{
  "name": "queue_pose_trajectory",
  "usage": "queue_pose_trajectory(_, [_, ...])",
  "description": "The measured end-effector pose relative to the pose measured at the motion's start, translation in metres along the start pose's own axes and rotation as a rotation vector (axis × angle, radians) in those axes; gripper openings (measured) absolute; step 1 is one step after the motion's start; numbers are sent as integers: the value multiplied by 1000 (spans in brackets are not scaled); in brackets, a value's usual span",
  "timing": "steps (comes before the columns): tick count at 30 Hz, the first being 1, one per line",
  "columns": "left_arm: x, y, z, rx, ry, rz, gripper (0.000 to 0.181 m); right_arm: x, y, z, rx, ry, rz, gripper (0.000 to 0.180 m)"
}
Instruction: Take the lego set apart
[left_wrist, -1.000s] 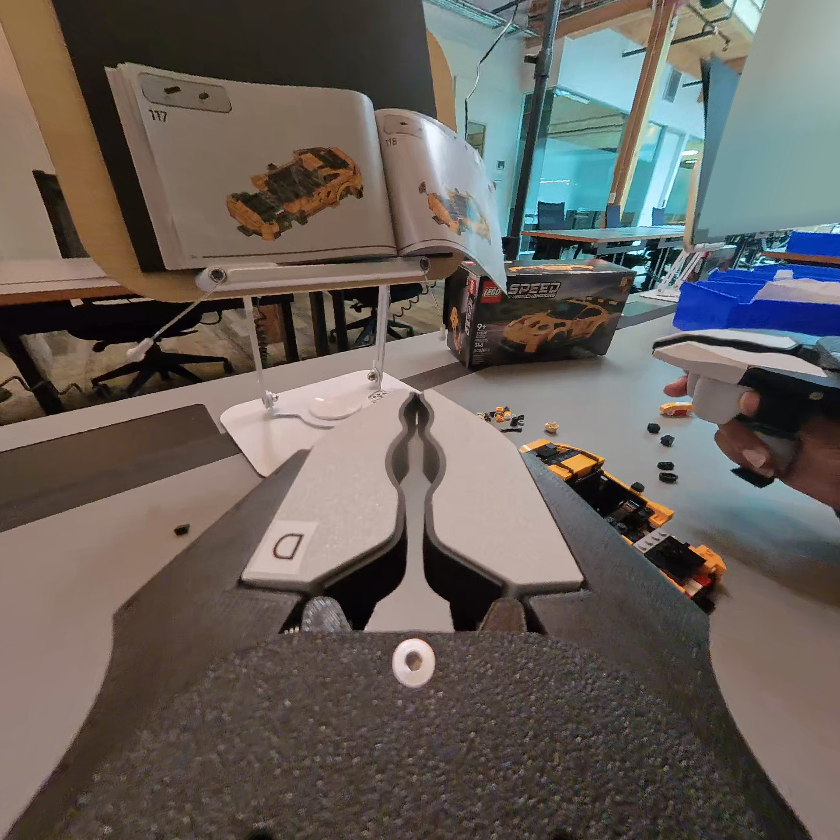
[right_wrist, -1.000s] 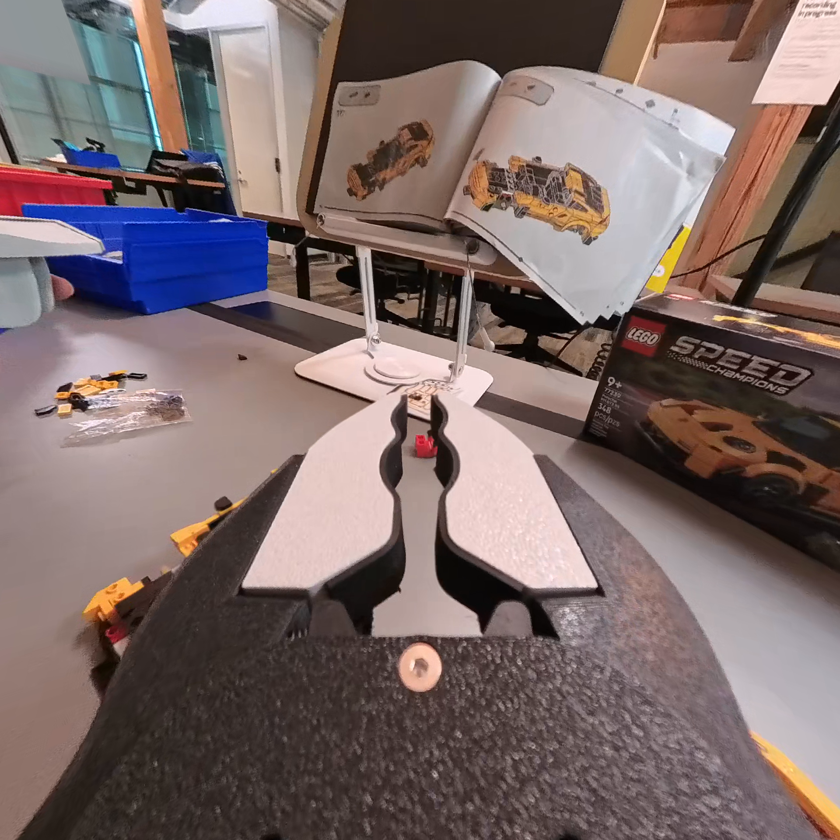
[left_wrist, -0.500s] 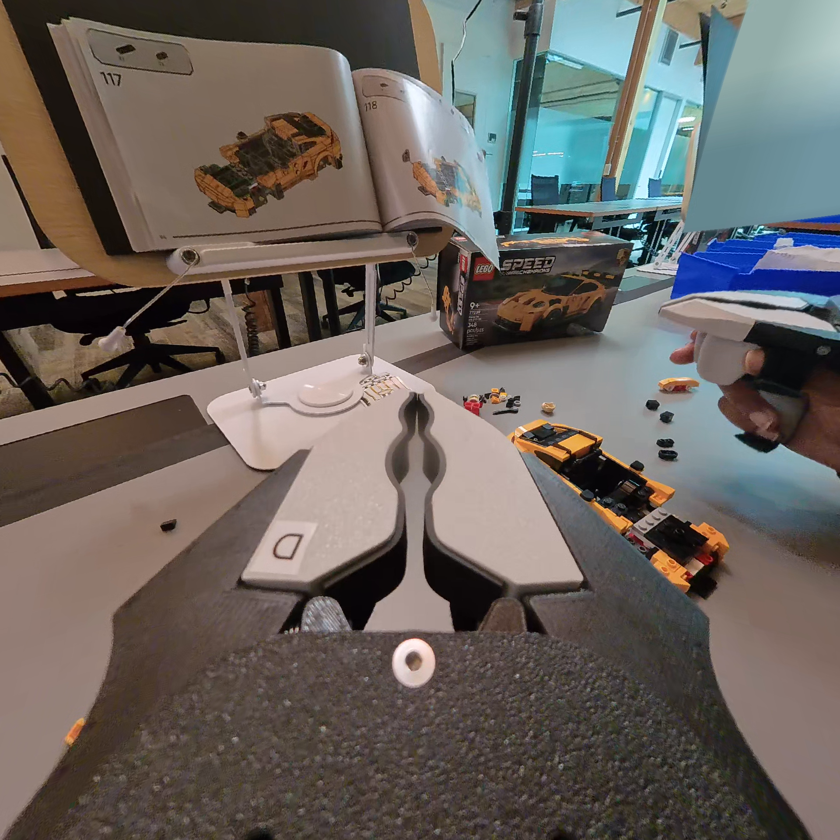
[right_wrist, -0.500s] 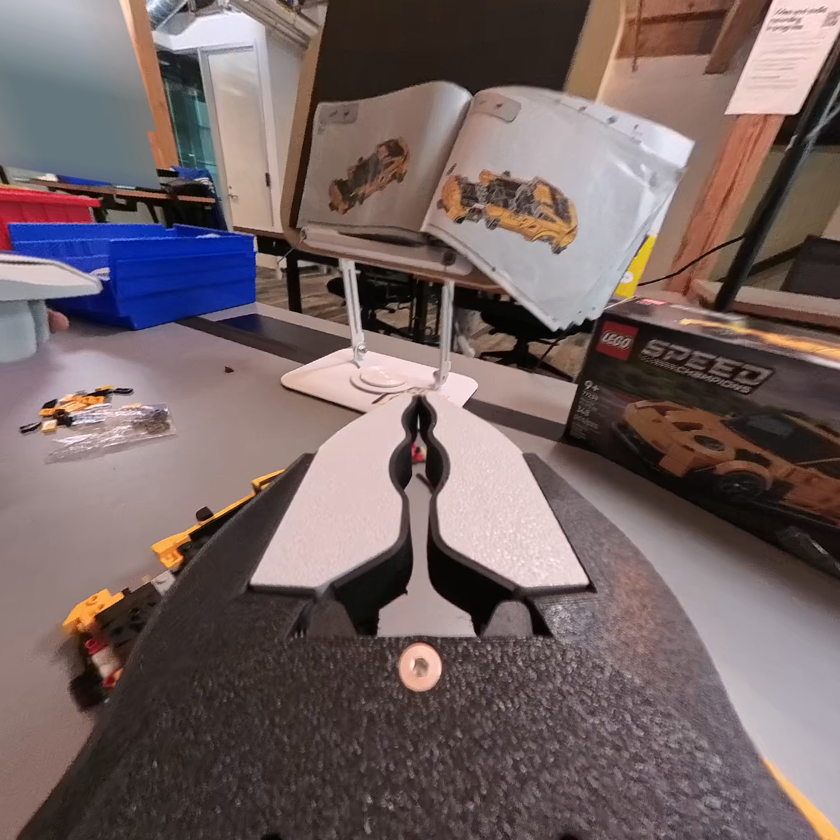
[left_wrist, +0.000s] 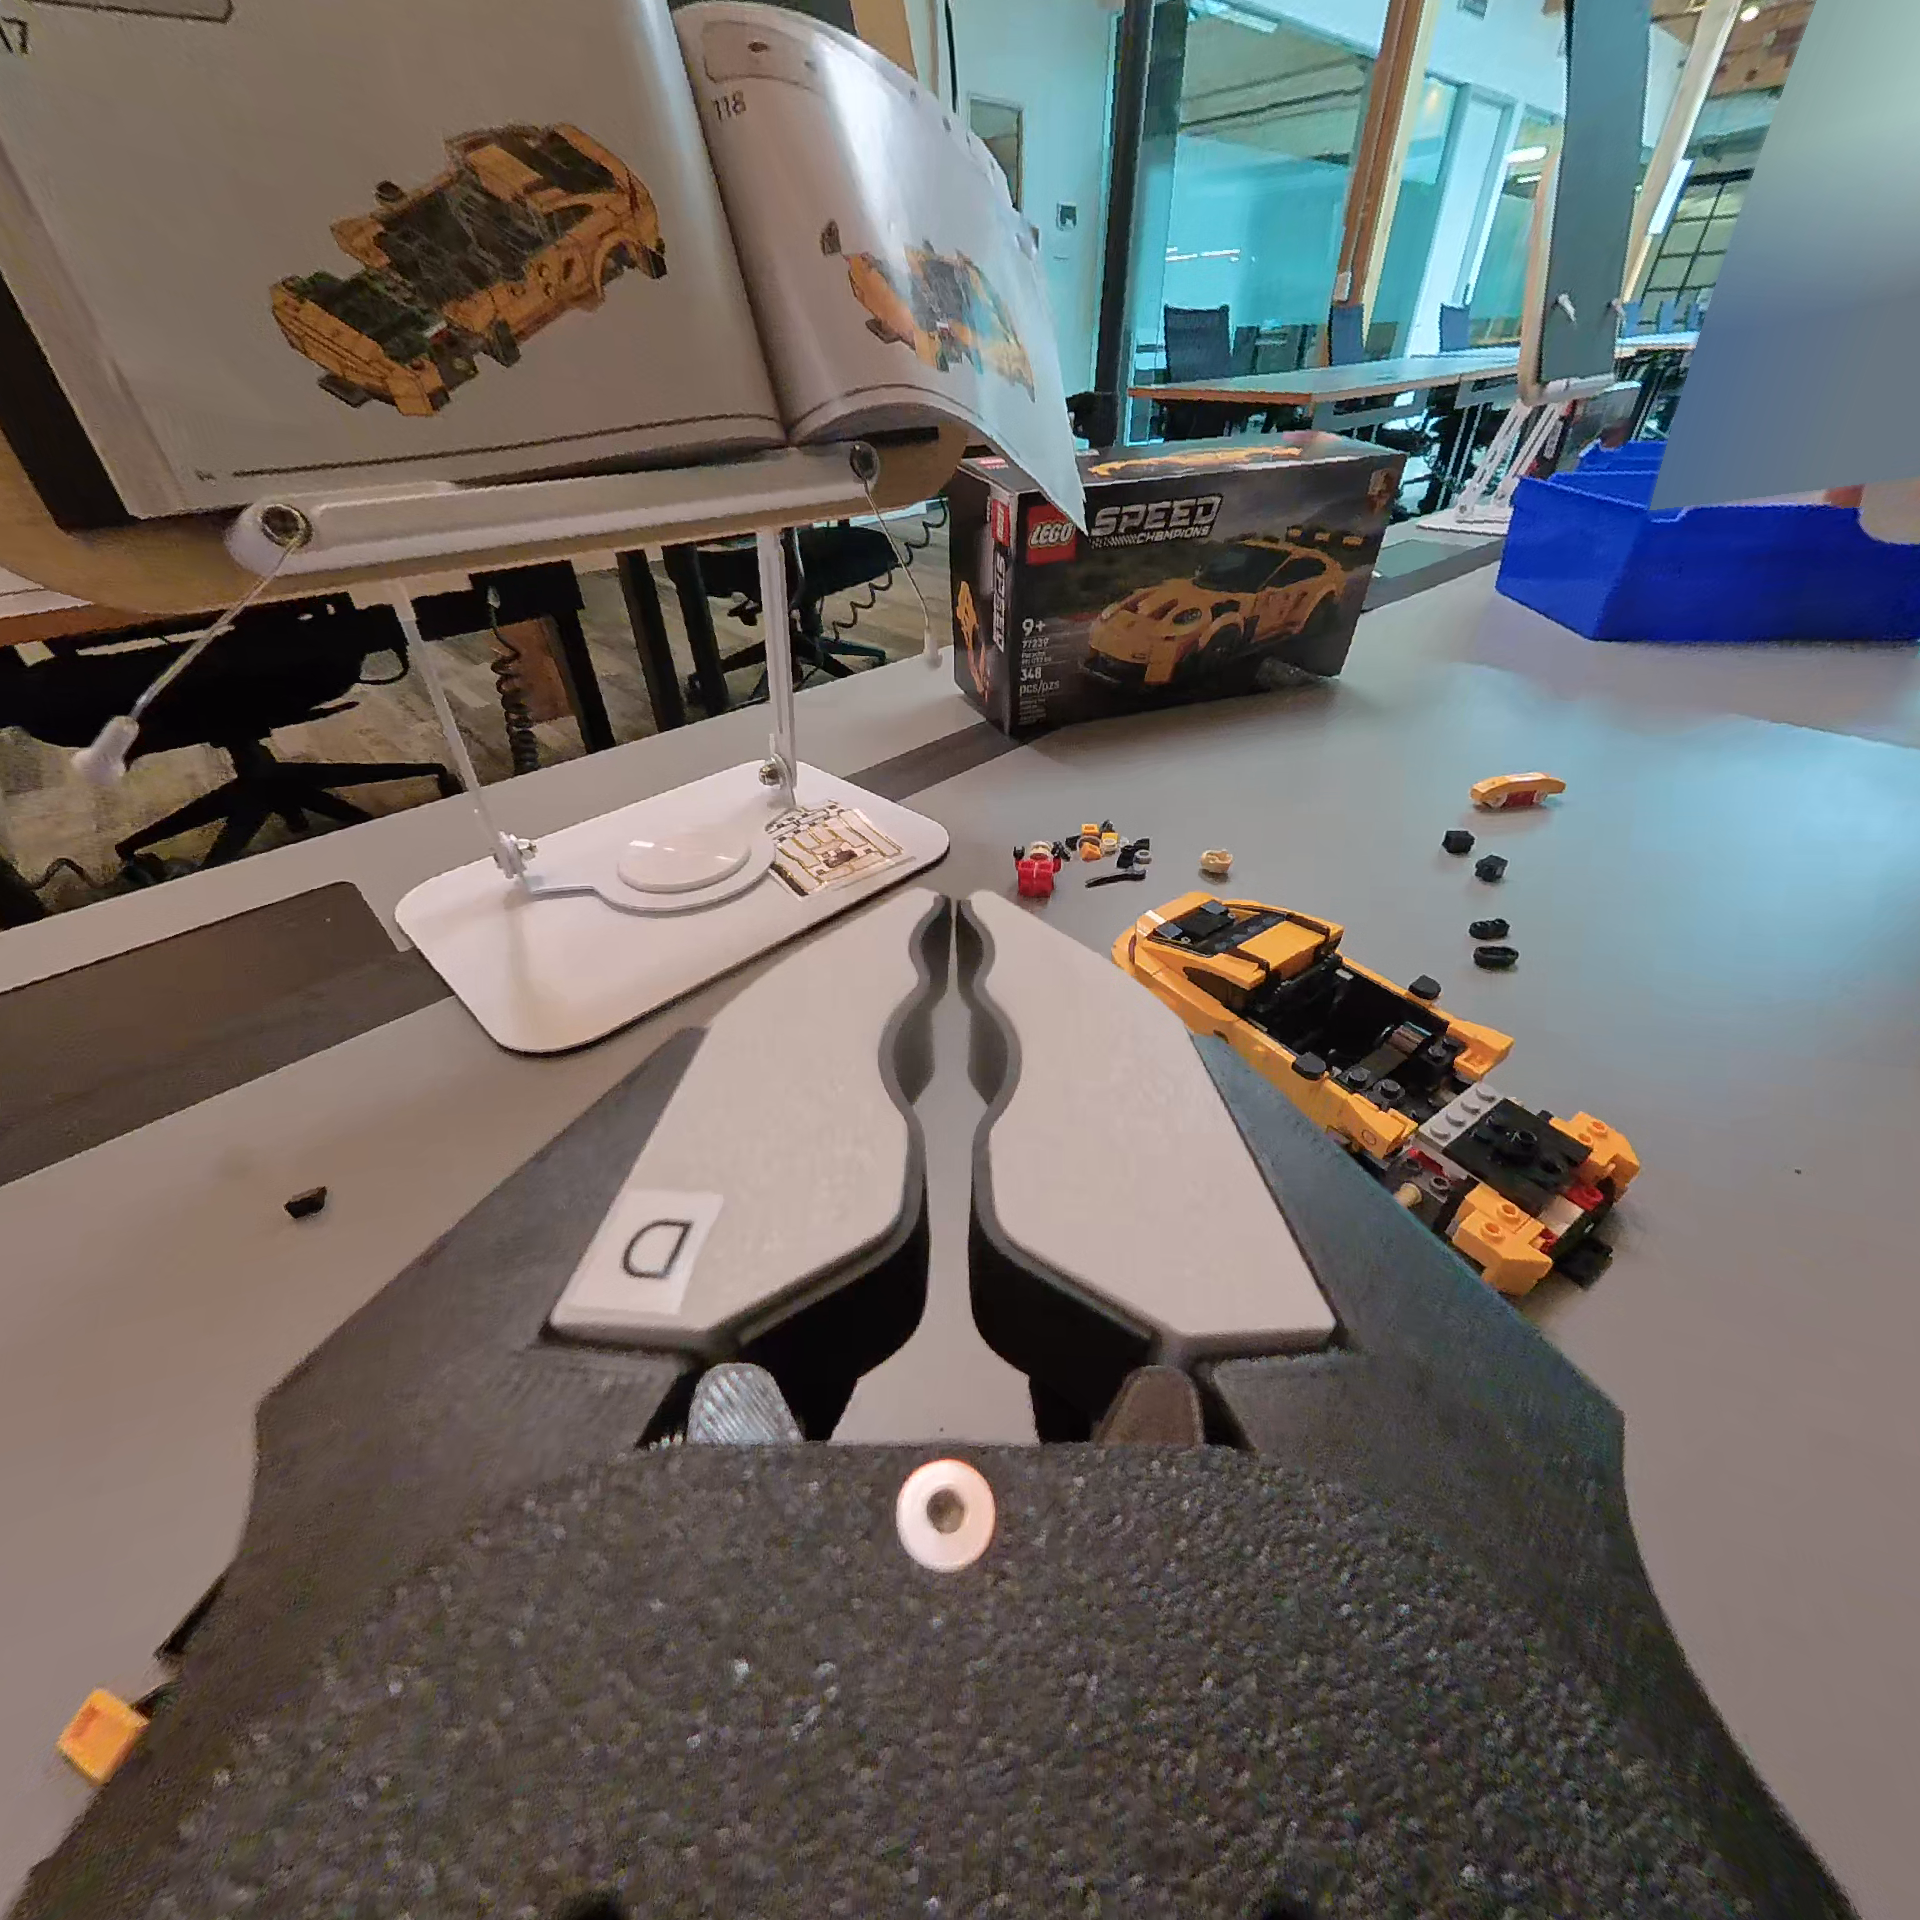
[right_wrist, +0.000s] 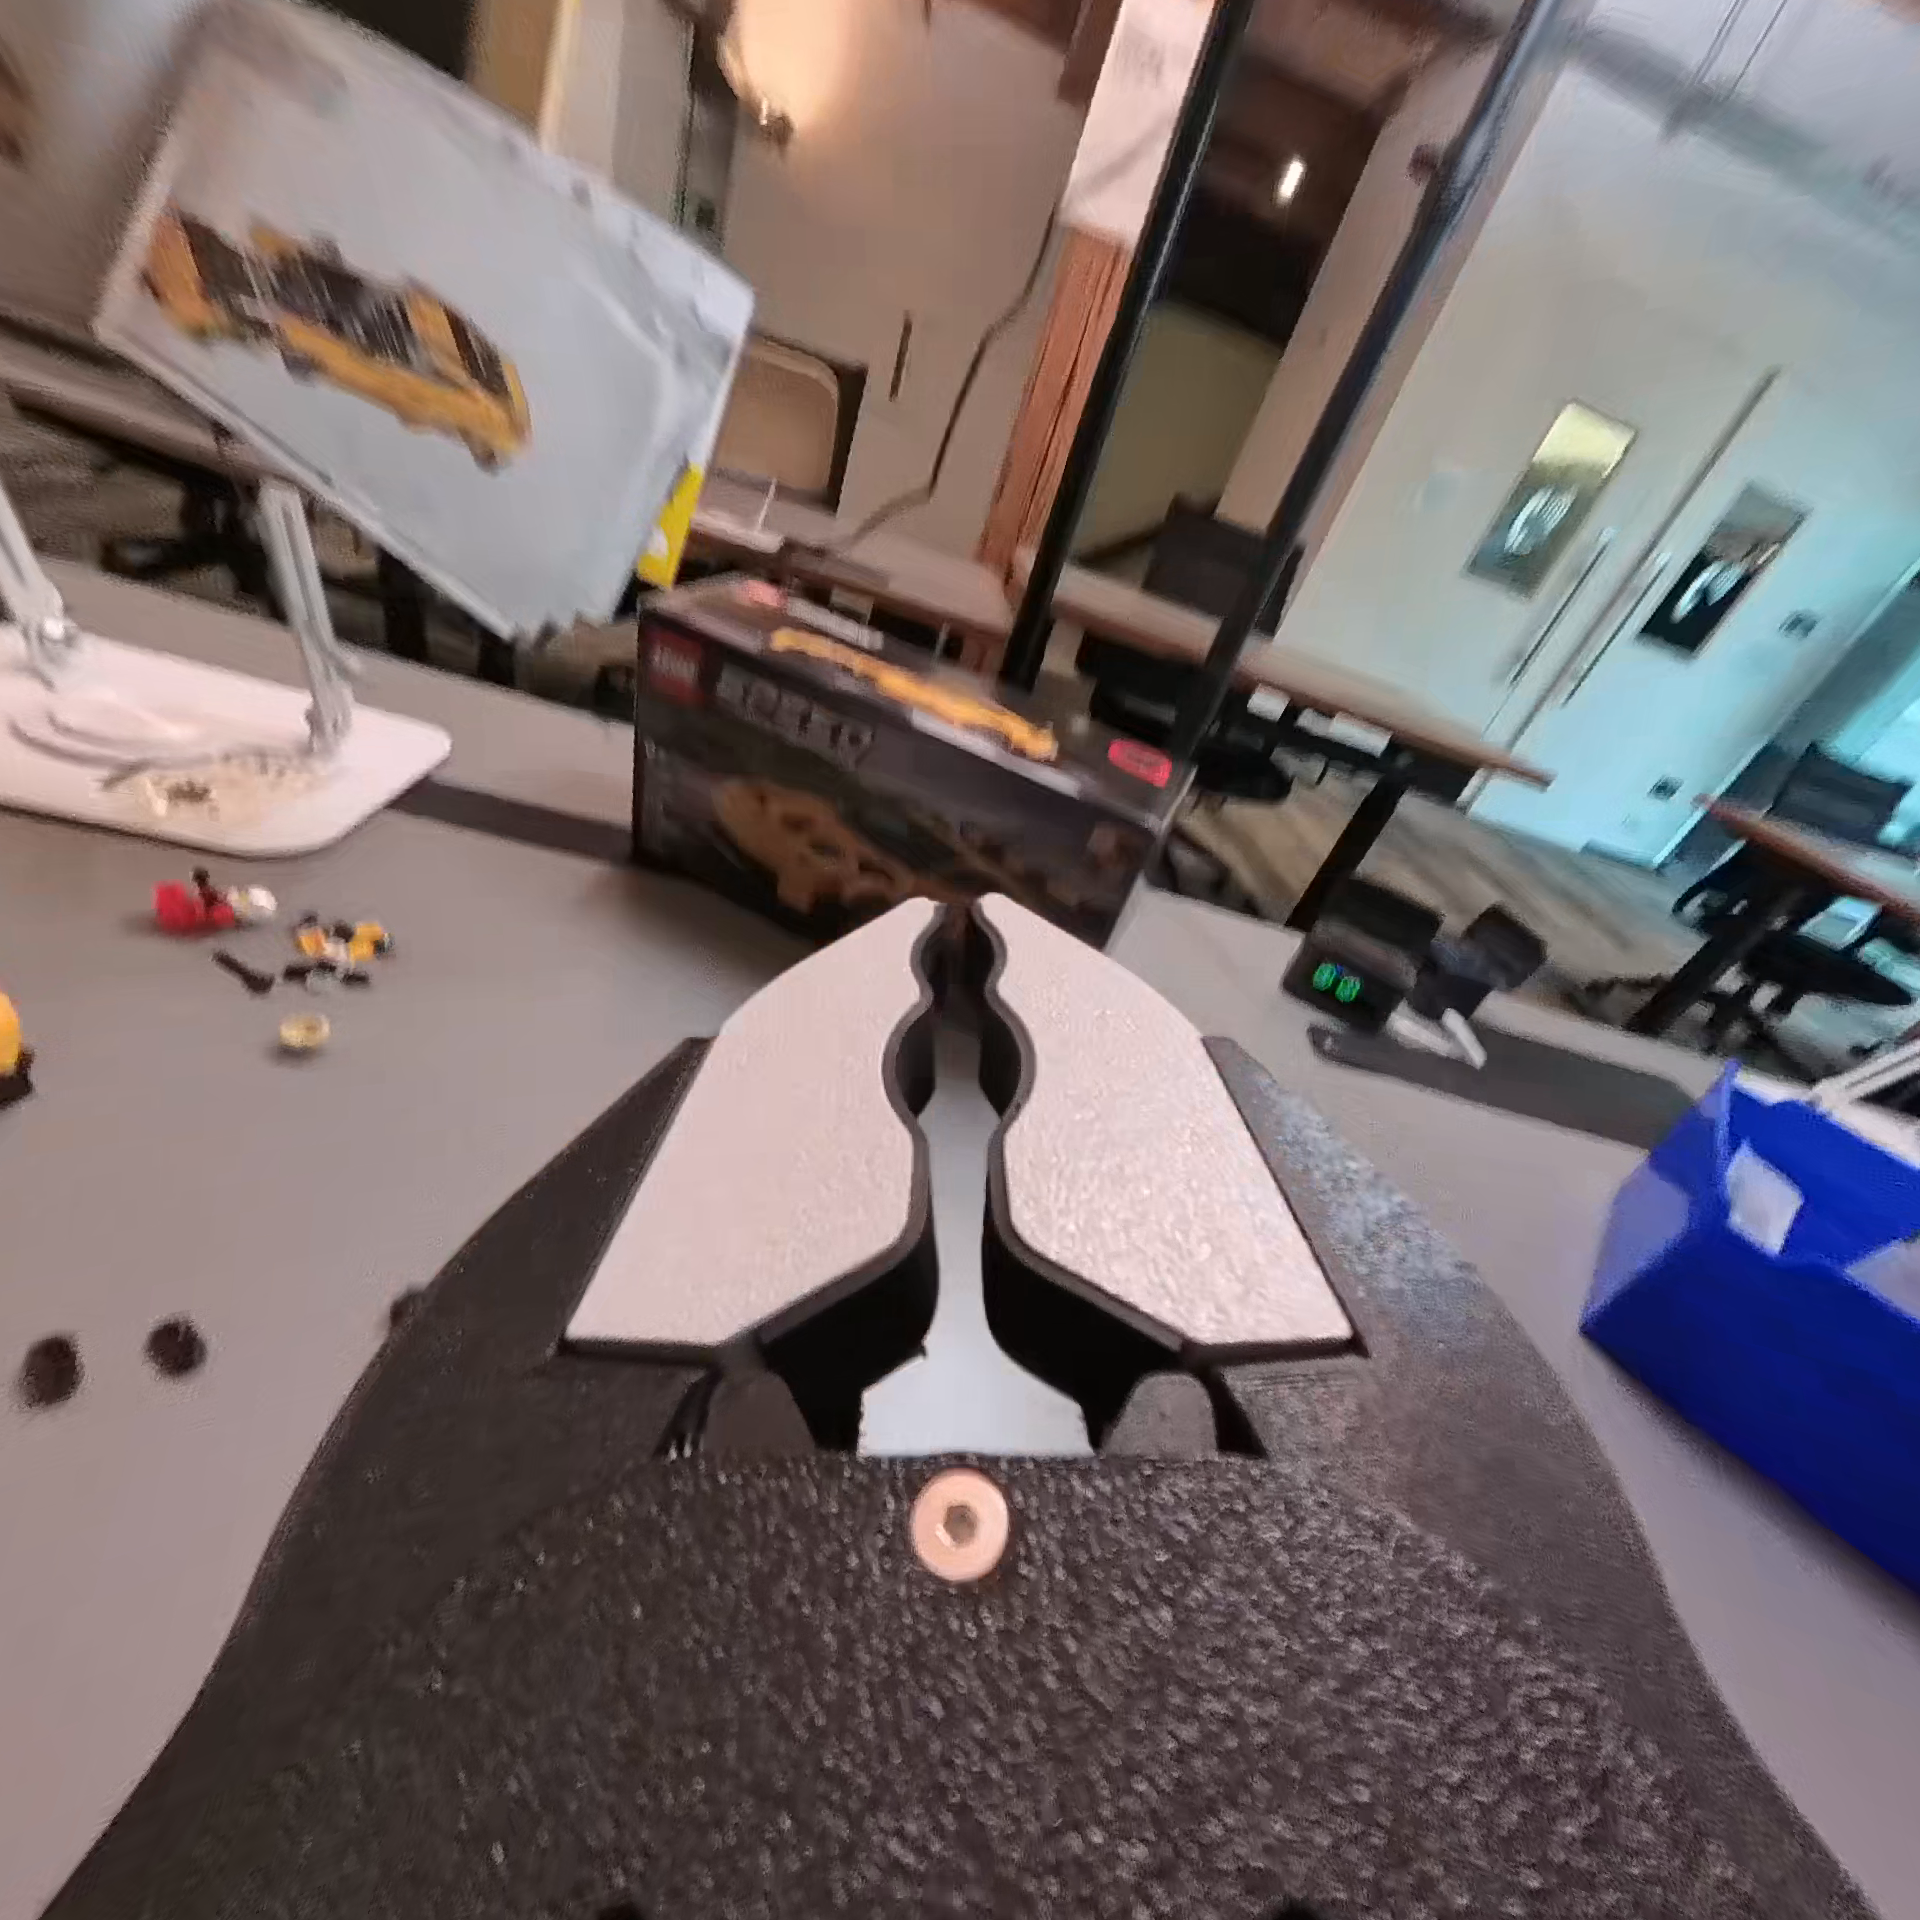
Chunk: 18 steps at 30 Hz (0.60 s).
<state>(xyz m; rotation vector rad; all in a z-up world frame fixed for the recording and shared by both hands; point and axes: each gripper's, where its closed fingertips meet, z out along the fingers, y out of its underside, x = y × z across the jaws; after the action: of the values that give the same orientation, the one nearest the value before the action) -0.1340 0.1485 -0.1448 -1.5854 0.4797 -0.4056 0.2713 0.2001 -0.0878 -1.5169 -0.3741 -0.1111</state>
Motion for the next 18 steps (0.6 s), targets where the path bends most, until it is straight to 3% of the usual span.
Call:
queue_pose_trajectory(4, [3,5,3,-19,16,4,0,-10,46,3,-192,-165,49,11])
queue_pose_trajectory(10, [9,10,6,-40,44,9,0,-52,115,18,-498,-534,-71,24])
queue_pose_trajectory(16, [9,10,5,-43,48,12,0,-71,147,30,-639,-698,-136,26])
queue_pose_trajectory(18, [10,10,5,-44,52,14,0,-73,154,28,-674,-700,-201,17])
